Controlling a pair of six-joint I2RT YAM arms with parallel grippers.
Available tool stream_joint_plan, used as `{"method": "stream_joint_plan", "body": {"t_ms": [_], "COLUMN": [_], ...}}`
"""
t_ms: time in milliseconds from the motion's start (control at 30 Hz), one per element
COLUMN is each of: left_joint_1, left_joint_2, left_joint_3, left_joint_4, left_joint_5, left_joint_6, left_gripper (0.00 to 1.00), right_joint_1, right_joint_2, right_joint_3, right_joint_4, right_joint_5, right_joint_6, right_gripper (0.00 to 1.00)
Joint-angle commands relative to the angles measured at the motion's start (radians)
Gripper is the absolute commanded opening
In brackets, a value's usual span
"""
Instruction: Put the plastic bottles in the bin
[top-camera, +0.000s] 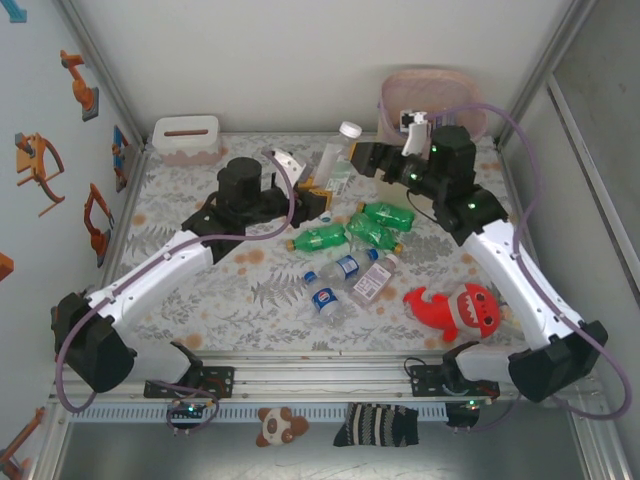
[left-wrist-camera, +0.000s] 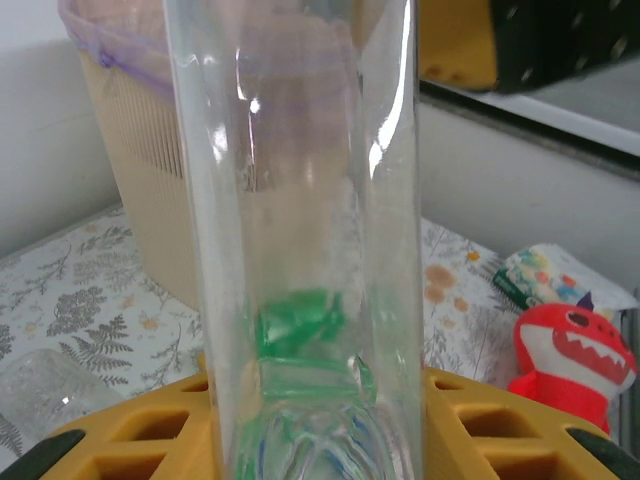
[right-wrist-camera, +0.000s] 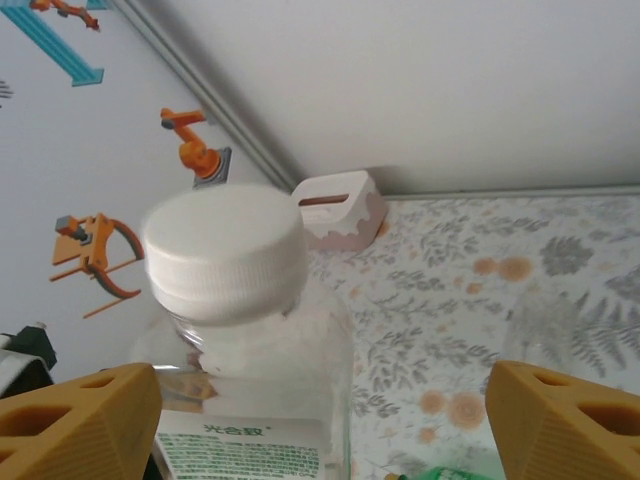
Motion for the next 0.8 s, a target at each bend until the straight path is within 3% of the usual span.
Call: {"method": "stream_joint_plan", "body": {"t_ms": [0, 400, 767], "left_joint_1": [0.019, 0.044, 0.049], "left_joint_2": [-0.038, -0.057, -0.062], "left_joint_3": [-0.023, -0.052, -0.052], "left_joint_4": [0.095, 0.132, 0.131], "left_joint_5": [0.044, 0.052, 0.056], "left_joint_6": [-0.068, -0.093, -0.09], "left_gripper": [0.27, 0.27, 0.26], "right_joint_1": [0.045, 0.129, 0.149], "right_joint_2": [0.033, 0.128, 0.136], "right_joint_3": [0.047, 0.1, 0.109], "right_joint_4": [0.065, 0.081, 0.056], "right_joint_5": [-0.007, -0.029, -0.007], "right_joint_6": [0.018, 0.018, 0.013], "right_gripper": [0.86, 0.87, 0.76]}}
